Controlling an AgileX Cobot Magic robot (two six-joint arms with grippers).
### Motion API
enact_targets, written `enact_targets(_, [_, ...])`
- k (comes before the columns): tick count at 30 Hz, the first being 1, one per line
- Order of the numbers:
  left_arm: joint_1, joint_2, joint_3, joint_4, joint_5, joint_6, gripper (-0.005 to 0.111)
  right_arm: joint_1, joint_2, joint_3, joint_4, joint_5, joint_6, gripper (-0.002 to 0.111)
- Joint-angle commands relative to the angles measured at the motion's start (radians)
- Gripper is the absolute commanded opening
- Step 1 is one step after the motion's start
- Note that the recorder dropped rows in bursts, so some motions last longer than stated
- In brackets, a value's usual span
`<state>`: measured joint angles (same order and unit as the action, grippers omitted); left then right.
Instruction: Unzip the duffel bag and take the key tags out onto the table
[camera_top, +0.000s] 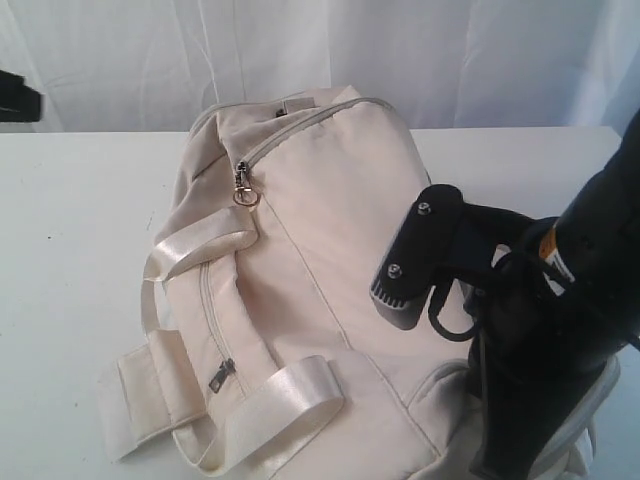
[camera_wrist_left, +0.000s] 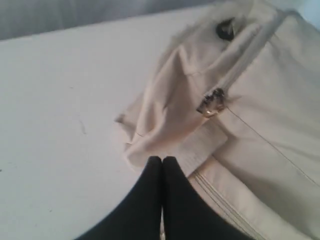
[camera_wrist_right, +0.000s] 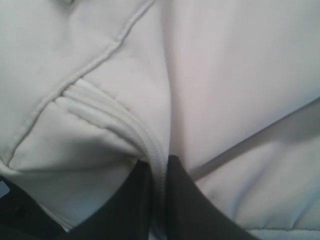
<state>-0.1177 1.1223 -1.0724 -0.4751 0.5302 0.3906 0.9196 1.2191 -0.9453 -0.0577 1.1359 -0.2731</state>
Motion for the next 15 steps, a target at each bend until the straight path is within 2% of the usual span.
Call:
enact_targets(1, [-0.009, 0.324, -0.289, -0.101, 0.234, 0.164, 0.000, 0.007, -0.012, 0.011, 0.020, 0.077, 0.015, 0.000])
enact_targets(2, [-0.009, 0.451, -0.405, -0.101, 0.255, 0.139, 0.003, 0.007, -0.012, 0.011, 0.020, 0.077, 0.015, 0.000])
enact_targets(3, [-0.009, 0.506, -0.458, -0.101, 0.265, 0.124, 0.008, 0.007, -0.012, 0.011, 0.020, 0.077, 0.015, 0.000])
enact_targets(5, [-0.009, 0.642, -0.583, -0.130, 0.318, 0.148, 0.032, 0.007, -0.012, 0.011, 0.020, 0.081, 0.015, 0.000])
enact_targets(6, [-0.009, 0.709, -0.634, -0.156, 0.333, 0.182, 0.058, 0.007, -0.012, 0.011, 0.020, 0.084, 0.015, 0.000])
enact_targets(8, [-0.011, 0.793, -0.674, -0.227, 0.326, 0.267, 0.081, 0.007, -0.012, 0.011, 0.020, 0.085, 0.015, 0.000])
enact_targets(9, [-0.015, 0.825, -0.686, -0.264, 0.319, 0.299, 0.082, 0.007, -0.012, 0.011, 0.020, 0.085, 0.022, 0.000])
enact_targets(10, [-0.015, 0.854, -0.697, -0.291, 0.319, 0.319, 0.080, 0.007, -0.012, 0.011, 0.020, 0.085, 0.027, 0.000])
enact_targets(12, [-0.015, 0.896, -0.713, -0.326, 0.303, 0.331, 0.066, 0.007, -0.012, 0.011, 0.020, 0.085, 0.030, 0.000])
enact_targets(13, [-0.015, 0.907, -0.715, -0.323, 0.298, 0.331, 0.048, 0.007, -0.012, 0.011, 0.020, 0.082, 0.030, 0.000])
enact_targets(15, [0.001, 0.908, -0.715, -0.303, 0.320, 0.320, 0.001, 0.007, -0.012, 0.011, -0.019, 0.047, 0.038, 0.000])
